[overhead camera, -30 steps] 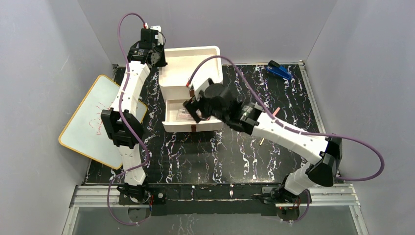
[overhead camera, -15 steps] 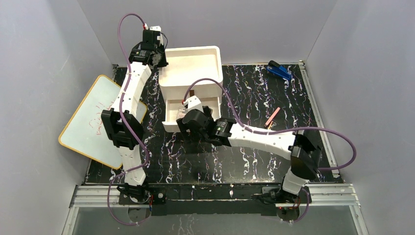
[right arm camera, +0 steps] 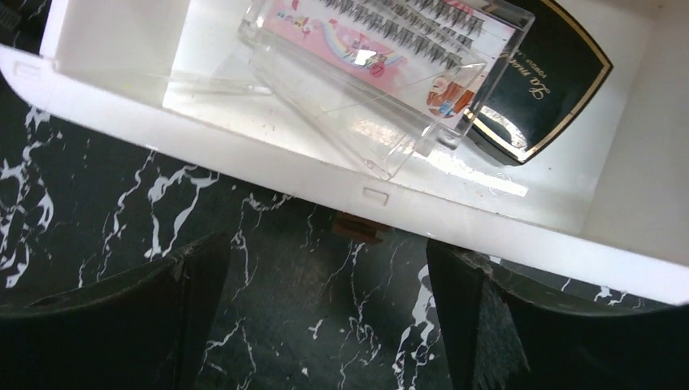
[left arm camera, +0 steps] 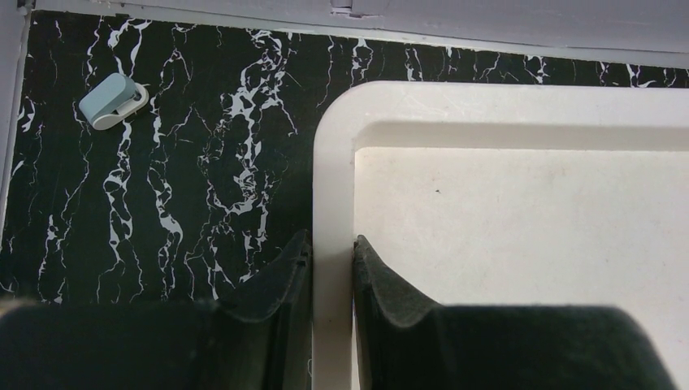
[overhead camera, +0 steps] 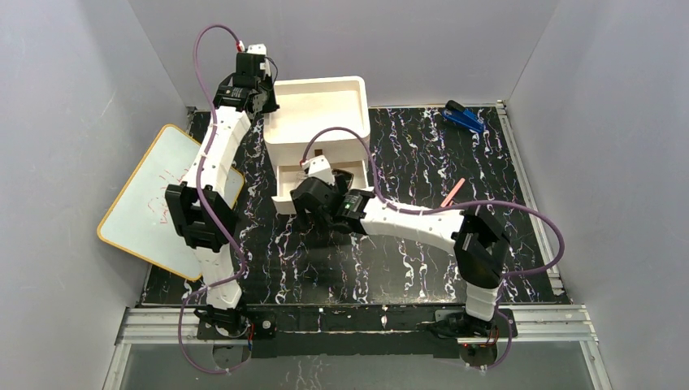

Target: Organize the makeup

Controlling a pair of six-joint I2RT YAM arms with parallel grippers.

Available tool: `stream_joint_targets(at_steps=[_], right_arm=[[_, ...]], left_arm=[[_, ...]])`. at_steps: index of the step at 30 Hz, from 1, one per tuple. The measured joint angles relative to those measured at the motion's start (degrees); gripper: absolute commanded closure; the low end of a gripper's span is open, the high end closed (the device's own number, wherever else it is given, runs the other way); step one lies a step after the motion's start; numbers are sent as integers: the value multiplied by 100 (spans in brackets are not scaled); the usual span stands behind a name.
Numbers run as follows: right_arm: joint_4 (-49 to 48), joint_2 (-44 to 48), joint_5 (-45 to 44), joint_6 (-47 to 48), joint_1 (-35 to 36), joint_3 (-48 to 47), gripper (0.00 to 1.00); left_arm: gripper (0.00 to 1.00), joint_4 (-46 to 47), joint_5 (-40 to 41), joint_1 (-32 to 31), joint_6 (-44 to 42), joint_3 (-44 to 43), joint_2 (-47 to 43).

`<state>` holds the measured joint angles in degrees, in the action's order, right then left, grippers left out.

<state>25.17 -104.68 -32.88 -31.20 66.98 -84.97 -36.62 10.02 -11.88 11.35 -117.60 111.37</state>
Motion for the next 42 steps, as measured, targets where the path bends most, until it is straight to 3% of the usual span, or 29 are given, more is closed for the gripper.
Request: stream_joint_targets(at_steps=[15,23,33,42], right_arm=[[-765,-520,-372,944,-564,-33,2],[-2872,-1021,-474,1696,-994,9,2],[-3698,-1088,-520,2208,-920,111,2],[-4555,-1088,-608,2194,-1088,872,15]], left_arm=[[100,514,295,37,282,610,-313],[100,592,212,15,402,820,-461],[100,575,278,2,487,824,-474],[100,284,304,-2,505,529,-328]])
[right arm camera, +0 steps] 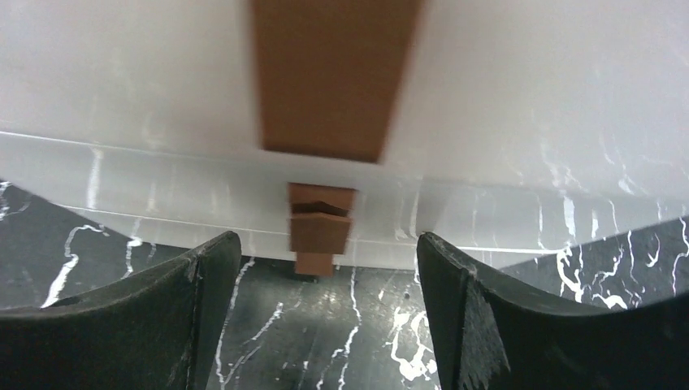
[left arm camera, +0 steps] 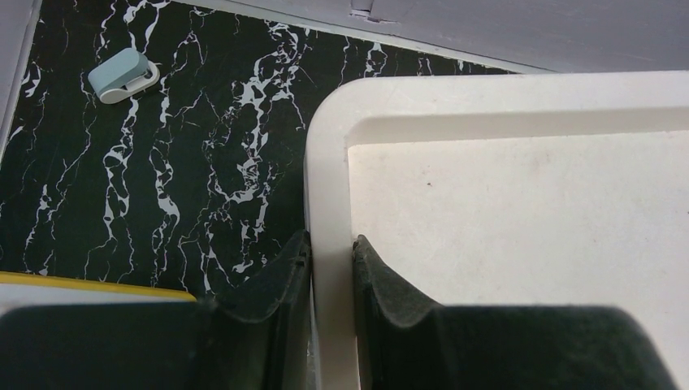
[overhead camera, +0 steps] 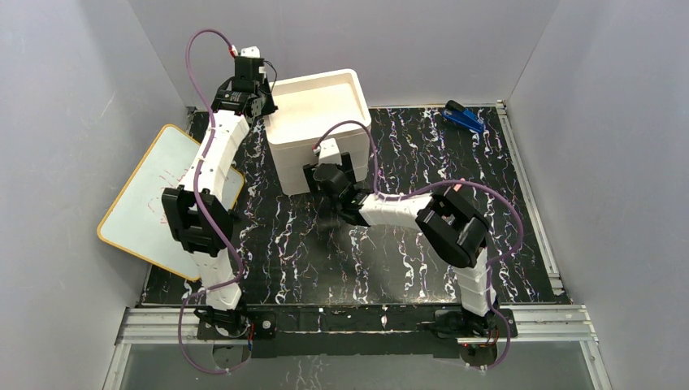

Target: Organize the makeup

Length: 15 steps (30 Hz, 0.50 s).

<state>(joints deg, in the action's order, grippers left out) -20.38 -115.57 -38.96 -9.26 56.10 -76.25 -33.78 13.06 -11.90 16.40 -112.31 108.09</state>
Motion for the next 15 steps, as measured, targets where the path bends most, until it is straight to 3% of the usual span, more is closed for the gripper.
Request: stream_joint_targets(at_steps=[15], right_arm=[[-407,-387,240,-463,-286,393,38]], left_arm=[[100,-81,44,-15,-4,-79,39]])
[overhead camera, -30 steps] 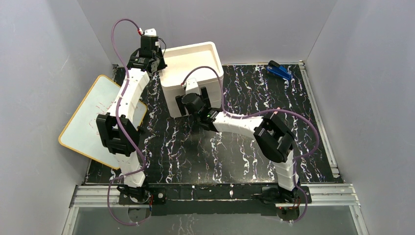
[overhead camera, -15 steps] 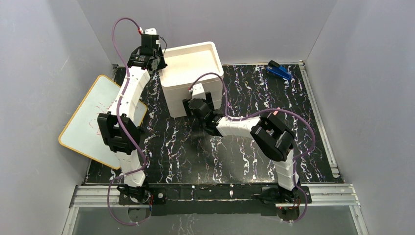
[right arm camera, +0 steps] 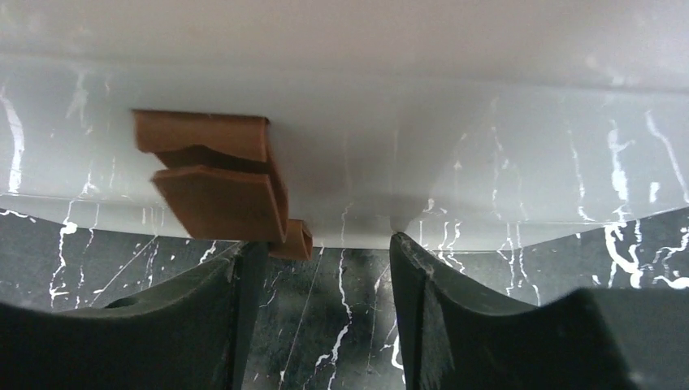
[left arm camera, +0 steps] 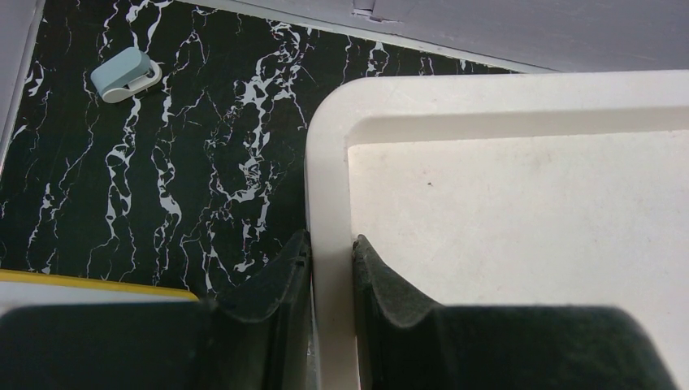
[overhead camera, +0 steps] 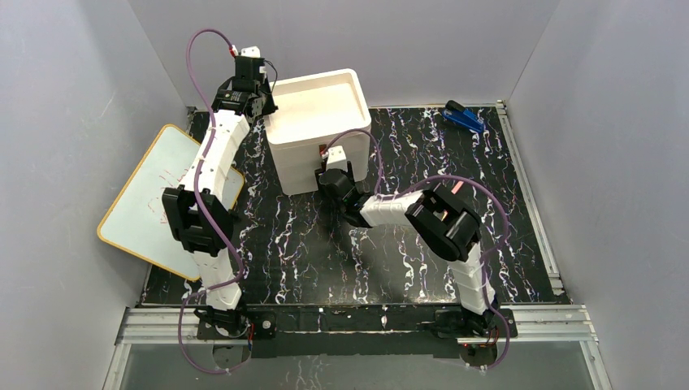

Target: Organize the makeup

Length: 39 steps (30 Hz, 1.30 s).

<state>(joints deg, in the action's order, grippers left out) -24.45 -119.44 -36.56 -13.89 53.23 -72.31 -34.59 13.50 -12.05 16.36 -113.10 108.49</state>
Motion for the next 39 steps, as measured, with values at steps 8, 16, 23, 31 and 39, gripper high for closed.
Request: stream_joint_targets(at_steps=[8,16,23,31,39], right_arm=[[-81,-289,160,-157,-24,-35,66],[-151,-306,260,-199,-22,-37,99],[-409,-238,319,-190,-31,164,99],[-616,46,424,-212,-42,520,99],[-619,229,573,-356,-50,772,99]], left_arm=[[100,0,15,-4,-4,-2,0],[100,2,33,-7,-4,0,2],[100,2,50,-11,-4,-2,7],[100,-17,52,-31,-9,-7,9],[100,-44,52,-46,-24,-17,9]])
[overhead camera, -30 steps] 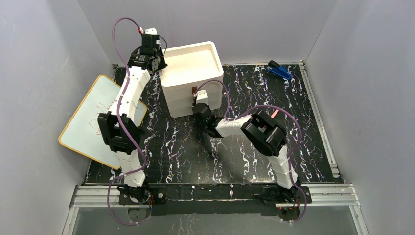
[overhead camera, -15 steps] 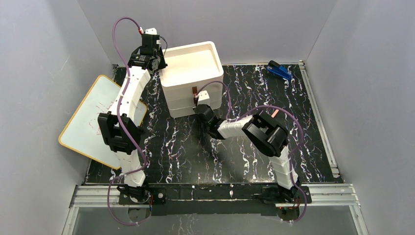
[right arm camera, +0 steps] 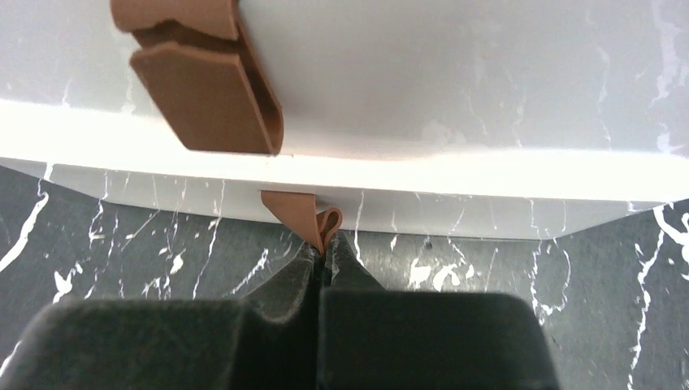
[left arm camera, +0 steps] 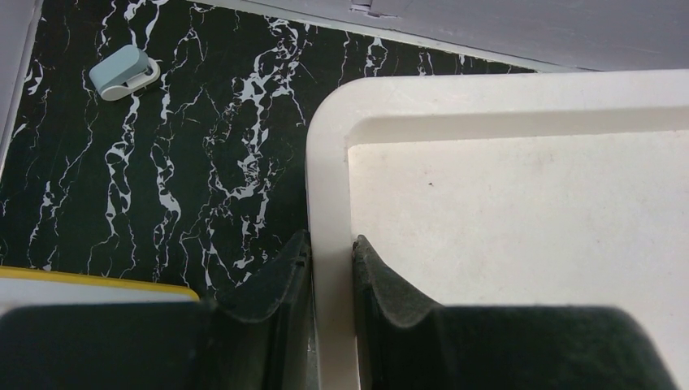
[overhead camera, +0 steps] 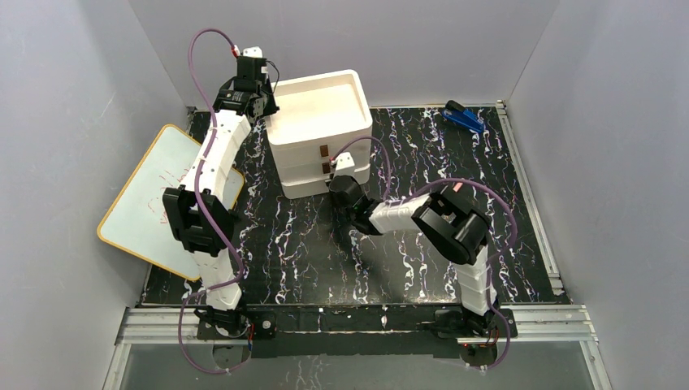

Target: Organize the makeup

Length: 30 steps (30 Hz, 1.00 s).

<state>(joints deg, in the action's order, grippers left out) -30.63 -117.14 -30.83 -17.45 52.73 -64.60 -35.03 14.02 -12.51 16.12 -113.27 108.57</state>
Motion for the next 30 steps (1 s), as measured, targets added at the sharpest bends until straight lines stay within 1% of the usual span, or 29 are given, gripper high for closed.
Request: stream_joint_targets(at_steps=[5,9,17,23,24,25,26,27,30], right_arm=[[50,428,125,-210,31,428,99],[168,833,138,-442,188,894,99],[885,1416,-146,-828,774,1355,99],[1285,1523,-367,-1095,1217,1464,98],[1333,1537,-415,-1123,1279,1464,92],[1381,1565,-494,-1150,1327,1464,84],[1434,1611,-544,-1185,1355,1464,75],[1510,1672,-590,-1239,1370,1464,64],[1882,1923,-684,-1403,1419,1469,16]], left_arm=[[100,-105,20,-55,44,-50,15],[100,-168,81,-79,87,-111,55],[100,-323,232,-114,168,-289,164],[100,-448,278,-125,190,-435,245],[100,-461,280,-125,190,-448,251],[100,-470,280,-125,190,-463,262],[100,-474,286,-125,190,-470,264],[100,-479,289,-125,190,-476,267],[100,-494,291,-125,188,-496,278]])
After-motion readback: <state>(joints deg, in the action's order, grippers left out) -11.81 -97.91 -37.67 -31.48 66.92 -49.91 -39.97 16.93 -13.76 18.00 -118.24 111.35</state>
